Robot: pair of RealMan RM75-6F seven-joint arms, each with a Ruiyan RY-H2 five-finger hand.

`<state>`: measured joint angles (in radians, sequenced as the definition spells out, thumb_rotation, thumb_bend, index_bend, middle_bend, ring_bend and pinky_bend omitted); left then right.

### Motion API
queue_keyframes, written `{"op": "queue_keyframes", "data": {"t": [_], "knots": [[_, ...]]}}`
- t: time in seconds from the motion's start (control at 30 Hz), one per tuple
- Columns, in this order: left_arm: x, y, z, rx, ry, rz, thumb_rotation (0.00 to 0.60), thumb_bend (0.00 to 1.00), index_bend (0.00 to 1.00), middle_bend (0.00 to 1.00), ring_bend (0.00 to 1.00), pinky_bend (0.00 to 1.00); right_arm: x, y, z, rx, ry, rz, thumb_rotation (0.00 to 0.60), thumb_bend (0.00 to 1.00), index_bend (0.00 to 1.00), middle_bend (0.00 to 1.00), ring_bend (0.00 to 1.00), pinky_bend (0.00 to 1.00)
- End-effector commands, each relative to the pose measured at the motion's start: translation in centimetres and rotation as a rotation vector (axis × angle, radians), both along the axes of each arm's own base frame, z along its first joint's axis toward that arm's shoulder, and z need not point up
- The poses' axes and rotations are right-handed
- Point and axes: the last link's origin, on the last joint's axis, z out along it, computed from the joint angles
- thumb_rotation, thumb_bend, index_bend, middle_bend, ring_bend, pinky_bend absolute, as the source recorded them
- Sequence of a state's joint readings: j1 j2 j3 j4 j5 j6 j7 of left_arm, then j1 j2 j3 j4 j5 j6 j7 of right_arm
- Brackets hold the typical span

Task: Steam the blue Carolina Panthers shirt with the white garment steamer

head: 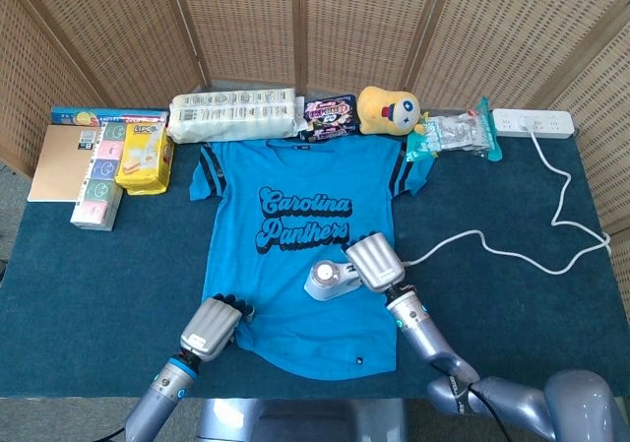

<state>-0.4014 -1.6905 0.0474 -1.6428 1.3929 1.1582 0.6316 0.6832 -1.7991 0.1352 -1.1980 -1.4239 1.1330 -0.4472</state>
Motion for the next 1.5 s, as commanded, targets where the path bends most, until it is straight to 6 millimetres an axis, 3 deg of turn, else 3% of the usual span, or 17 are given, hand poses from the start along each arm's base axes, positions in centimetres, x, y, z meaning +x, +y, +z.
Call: {"op": "queue_keyframes", "data": {"t": [0.03,0.2,0.4,0.7,1.23,1.5], "knots": [[0.0,0.0,0.0,0.0,-0.001,0.0,0.6,0.6,0.47,0.49,0.42,0.46,0.4,1.4,-0.1,0.036,-0.003,0.025,0.6,0.29,0.75,0.73,0.73,0.67],[-0.1,0.0,0.0,0.001,0.0,0.0,0.6,0.6,0.47,0.49,0.42,0.46,0.5,3.1,-0.2,0.078,-0.009,0.047,0.6,0.29,0.75,0.73,0.73,0.67],[0.0,-0.1,0.1,-0.001,0.002,-0.004,0.6,0.6,0.47,0.49,0.42,0.46,0.9,3.4,0.1,0.079,-0.023,0.05,0.6,0.29,0.75,0.73,0.73,0.67],[0.1,-0.2,0.1,0.0,0.006,-0.006,0.6,0.6,0.47,0.49,0.42,0.46,-1.5,1.0,1.1,-0.015,0.059,0.045,0.6,0.29,0.75,0.73,0.73,0.66],[0.0,-0.1,0.2,0.004,0.003,0.0,0.6,0.6,0.47,0.49,0.42,0.46,-3.6,-3.0,2.4,-0.123,0.112,-0.037,0.6,0.29,0.75,0.73,0.73,0.66],[0.0,-0.1,0.1,0.003,0.002,0.002,0.6,0.6,0.47,0.49,0.42,0.46,-3.5,-3.3,2.1,-0.109,0.102,-0.063,0.6,0.29,0.75,0.73,0.73,0.66]]}}
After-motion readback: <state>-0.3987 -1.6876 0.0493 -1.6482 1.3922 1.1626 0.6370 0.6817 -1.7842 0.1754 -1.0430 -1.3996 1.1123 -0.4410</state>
